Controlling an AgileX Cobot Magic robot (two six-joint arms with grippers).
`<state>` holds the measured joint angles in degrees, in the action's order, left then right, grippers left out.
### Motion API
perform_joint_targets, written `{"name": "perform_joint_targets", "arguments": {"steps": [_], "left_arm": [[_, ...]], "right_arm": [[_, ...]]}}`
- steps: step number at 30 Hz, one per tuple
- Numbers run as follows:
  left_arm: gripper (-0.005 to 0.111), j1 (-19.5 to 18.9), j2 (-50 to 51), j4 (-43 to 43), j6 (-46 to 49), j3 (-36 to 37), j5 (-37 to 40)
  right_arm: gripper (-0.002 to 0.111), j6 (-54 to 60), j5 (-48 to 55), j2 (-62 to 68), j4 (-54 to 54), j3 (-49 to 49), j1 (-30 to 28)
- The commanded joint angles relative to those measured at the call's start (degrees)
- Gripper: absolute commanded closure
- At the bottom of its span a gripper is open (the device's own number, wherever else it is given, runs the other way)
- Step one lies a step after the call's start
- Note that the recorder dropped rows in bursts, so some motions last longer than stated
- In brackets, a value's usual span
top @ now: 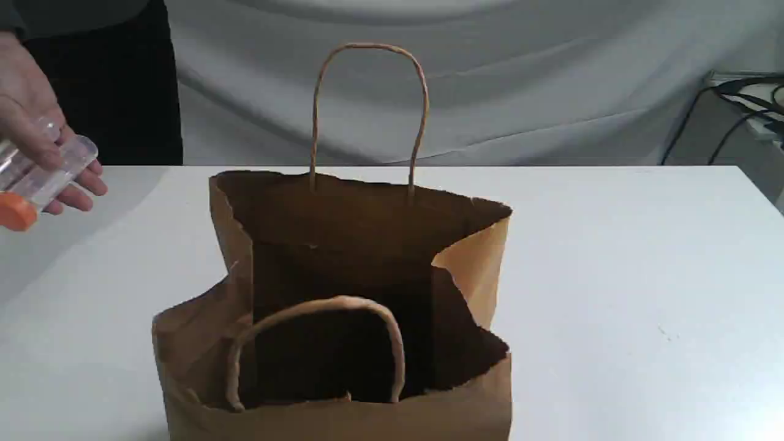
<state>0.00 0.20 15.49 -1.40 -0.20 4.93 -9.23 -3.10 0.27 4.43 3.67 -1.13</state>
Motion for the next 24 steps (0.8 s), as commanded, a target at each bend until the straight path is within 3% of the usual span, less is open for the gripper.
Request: {"name": "perform_joint_targets", "arguments": {"steps": [1, 9, 14, 19, 24], "left_arm": [[0.107, 0.0, -0.2, 0.26, 0.0, 0.2, 0.02], [0.107, 0.0, -0.2, 0.26, 0.0, 0.2, 0.02], [0.107, 0.0, -0.2, 0.26, 0.0, 0.2, 0.02], [0.107, 0.0, -0.2, 0.26, 0.0, 0.2, 0.02], [0.107, 0.0, -0.2, 0.26, 0.0, 0.2, 0.02]], "right_arm": [[0.108, -0.25, 0.58, -0.27, -0.12, 0.35, -0.11], [0.108, -0.25, 0.0, -0.27, 1.09, 0.45, -0.11], [0.108, -2.34, -6.76, -0.27, 1.09, 2.26, 0.02], [0.108, -4.54, -3.12, 3.21, -0.13, 12.75, 0.02], [0.108, -4.35, 2.65, 13.4, -7.96, 26.25, 0.79]]}}
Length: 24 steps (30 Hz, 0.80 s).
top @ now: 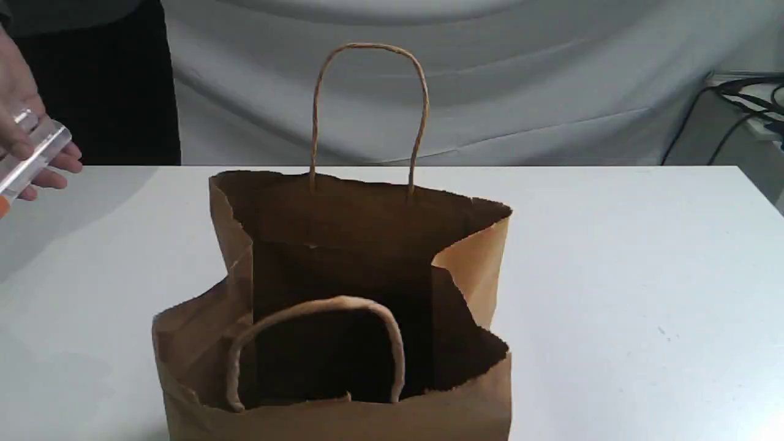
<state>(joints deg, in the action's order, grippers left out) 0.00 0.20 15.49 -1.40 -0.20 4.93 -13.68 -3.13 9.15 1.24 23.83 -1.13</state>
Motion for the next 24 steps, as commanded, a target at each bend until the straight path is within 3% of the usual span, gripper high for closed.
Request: {"name": "perform_joint_targets", "arguments": {"steps": [1, 5, 12, 17, 21, 24], "left_arm": [[0.107, 0.0, -0.2, 0.26, 0.0, 0.2, 0.02], [0.107, 0.0, -0.2, 0.26, 0.0, 0.2, 0.02], [0.107, 0.0, -0.2, 0.26, 0.0, 0.2, 0.02], [0.107, 0.0, -0.2, 0.26, 0.0, 0.2, 0.02], [0.107, 0.0, -0.2, 0.26, 0.0, 0.2, 0.02], [0.107, 0.0, -0.2, 0.26, 0.0, 0.2, 0.02]], "right_arm": [[0.108, 0.15, 2.58, 6.87, -6.88, 8.56, 1.83], [0.108, 0.15, 2.8, 15.98, -15.3, 16.34, 8.43], [0.108, 5.65, 13.43, 32.48, -23.13, 26.9, 29.41], [0.108, 20.61, 34.63, 42.5, -14.32, 33.57, 45.82], [0.108, 27.89, 46.06, 47.59, -8.45, 38.32, 52.36], [0.108, 28.84, 47.3, 48.56, -1.24, 40.25, 53.87]]}}
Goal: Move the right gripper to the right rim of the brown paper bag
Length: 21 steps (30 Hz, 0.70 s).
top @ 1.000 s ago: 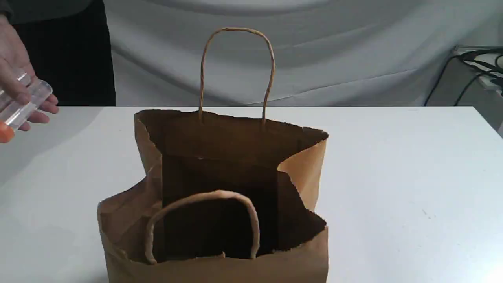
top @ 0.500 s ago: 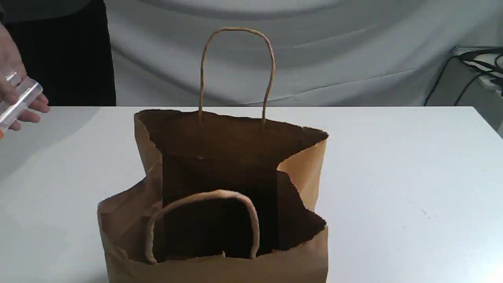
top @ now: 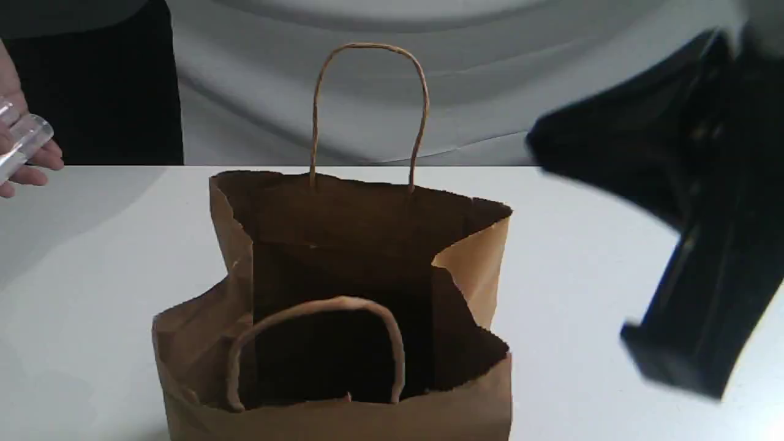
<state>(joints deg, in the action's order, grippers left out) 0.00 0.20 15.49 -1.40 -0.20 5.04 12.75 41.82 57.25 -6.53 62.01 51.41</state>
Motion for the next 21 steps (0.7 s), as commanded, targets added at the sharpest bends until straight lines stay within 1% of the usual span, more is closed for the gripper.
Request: {"name": "perform_joint_targets", "arguments": {"steps": [1, 2, 5, 6, 9, 10, 12, 14, 16, 17, 19, 21], "left_arm": [[0.107, 0.0, -0.2, 0.26, 0.0, 0.2, -0.1], [0.107, 0.0, -0.2, 0.26, 0.0, 0.2, -0.1], [0.107, 0.0, -0.2, 0.26, 0.0, 0.2, -0.1], [0.107, 0.0, -0.2, 0.26, 0.0, 0.2, -0.1], [0.107, 0.0, -0.2, 0.26, 0.0, 0.2, -0.1], [0.107, 0.0, -0.2, 0.26, 0.0, 0.2, -0.1], [0.107, 0.0, -0.2, 0.26, 0.0, 0.2, -0.1], [0.107, 0.0, -0.2, 0.26, 0.0, 0.2, -0.1], [0.107, 0.0, -0.2, 0.26, 0.0, 0.2, -0.1], [0.107, 0.0, -0.2, 0.26, 0.0, 0.2, -0.1], [0.107, 0.0, -0.2, 0.26, 0.0, 0.2, -0.1], [0.107, 0.0, -0.2, 0.26, 0.0, 0.2, -0.1]], "right_arm": [[0.108, 3.42, 1.28, 0.46, 10.7, 2.07, 1.33], [0.108, 6.58, 0.8, 0.46, 16.09, 2.07, 1.33], [0.108, 14.16, 2.24, 0.46, 27.5, 2.07, 1.33], [0.108, 15.4, 2.69, 0.46, 29.32, 2.07, 1.33], [0.107, 15.52, 3.53, 0.46, 29.82, 2.07, 1.33], [0.104, 15.52, 4.04, 0.46, 29.82, 2.07, 1.33], [0.094, 15.37, 4.86, 0.46, 29.94, 2.07, 1.33], [0.075, 15.37, 4.98, 0.46, 30.65, 2.07, 1.33], [0.06, 15.37, 4.73, 0.96, 30.44, 2.07, 1.33], [0.055, 15.37, 4.49, 1.19, 30.44, 2.07, 1.33], [0.05, 15.05, 3.86, 3.34, 29.84, 2.07, 1.33], [0.051, 15.05, 2.86, 5.57, 29.38, 2.07, 1.33]]}}
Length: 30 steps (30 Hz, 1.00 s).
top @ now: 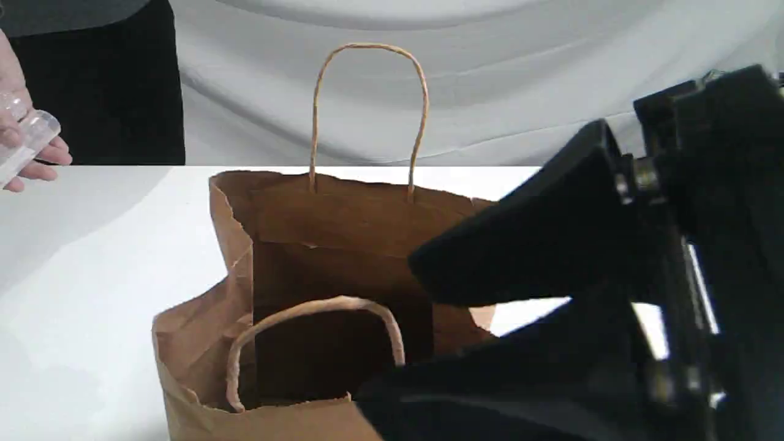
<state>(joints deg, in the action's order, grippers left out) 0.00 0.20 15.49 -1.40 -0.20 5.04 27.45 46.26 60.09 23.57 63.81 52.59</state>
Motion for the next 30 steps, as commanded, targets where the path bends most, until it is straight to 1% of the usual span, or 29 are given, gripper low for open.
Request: {"name": "perform_joint_targets", "arguments": {"steps": [1, 9, 14, 21, 28, 30], "left_arm": [[0.107, 0.0, -0.2, 0.26, 0.0, 0.2, -0.1], [0.107, 0.0, -0.2, 0.26, 0.0, 0.2, -0.1], [0.107, 0.0, -0.2, 0.26, 0.0, 0.2, -0.1], [0.107, 0.0, -0.2, 0.26, 0.0, 0.2, -0.1], [0.107, 0.0, -0.2, 0.26, 0.0, 0.2, -0.1], [0.107, 0.0, -0.2, 0.26, 0.0, 0.2, -0.1]], "right_arm": [[0.051, 0.21, -2.2, 3.78, -1.23, 0.27, 0.15], [0.051, 0.21, -4.15, 9.49, -1.87, 0.27, 0.15], [0.057, 0.21, -3.8, 9.37, -4.05, 0.27, 0.15], [0.057, 0.21, -1.93, 9.12, -4.19, 0.27, 0.15], [0.057, -0.84, -3.54, 5.75, -7.32, 0.27, 0.03], [0.059, -0.96, -4.0, 4.37, -7.59, 0.27, 0.03]]}}
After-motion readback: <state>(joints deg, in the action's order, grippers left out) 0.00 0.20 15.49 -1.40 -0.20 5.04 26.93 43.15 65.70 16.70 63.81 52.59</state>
